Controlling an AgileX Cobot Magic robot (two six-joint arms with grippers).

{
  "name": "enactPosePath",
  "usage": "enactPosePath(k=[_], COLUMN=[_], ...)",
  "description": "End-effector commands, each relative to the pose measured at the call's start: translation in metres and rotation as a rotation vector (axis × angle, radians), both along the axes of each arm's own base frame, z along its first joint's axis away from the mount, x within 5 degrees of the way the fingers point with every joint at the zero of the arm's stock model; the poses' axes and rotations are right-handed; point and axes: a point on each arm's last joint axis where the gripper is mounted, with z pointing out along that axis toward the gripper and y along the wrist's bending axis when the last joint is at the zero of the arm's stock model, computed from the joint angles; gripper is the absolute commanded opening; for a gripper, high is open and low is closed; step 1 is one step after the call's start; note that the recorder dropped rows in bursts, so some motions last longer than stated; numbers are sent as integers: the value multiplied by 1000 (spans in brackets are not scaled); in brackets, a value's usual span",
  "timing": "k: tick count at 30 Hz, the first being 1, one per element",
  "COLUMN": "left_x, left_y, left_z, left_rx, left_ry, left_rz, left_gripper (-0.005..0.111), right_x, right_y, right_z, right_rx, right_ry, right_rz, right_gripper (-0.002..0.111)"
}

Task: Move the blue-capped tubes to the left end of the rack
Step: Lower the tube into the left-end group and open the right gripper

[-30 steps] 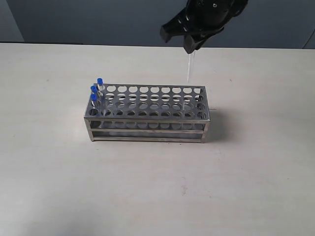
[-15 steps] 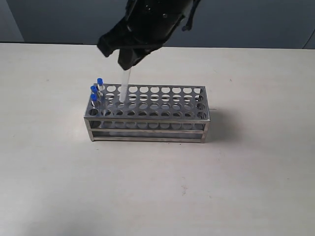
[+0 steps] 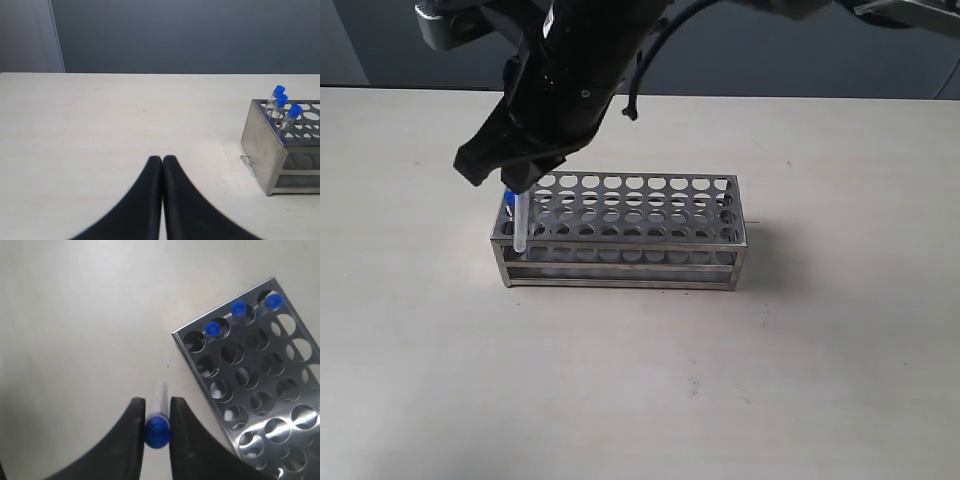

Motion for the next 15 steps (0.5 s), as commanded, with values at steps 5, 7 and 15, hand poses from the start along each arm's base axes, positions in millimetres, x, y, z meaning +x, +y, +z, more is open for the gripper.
enactPosePath(k=[5,7,15], left_x=[0,0,0], left_y=[-1,-1,-1], left_z=[2,2,2], left_rx=[0,0,0], left_ry=[-13,-13,-13], left_rz=[-8,-8,-8], left_gripper=[1,1,1], right_x=[17,22,27], right_y=[22,25,30], right_z=[2,-14,-43], right_rx=[46,-5,-76], right_ry=[-62,-58,-31], right_rz=[16,23,33], right_gripper=[-1,-1,-1])
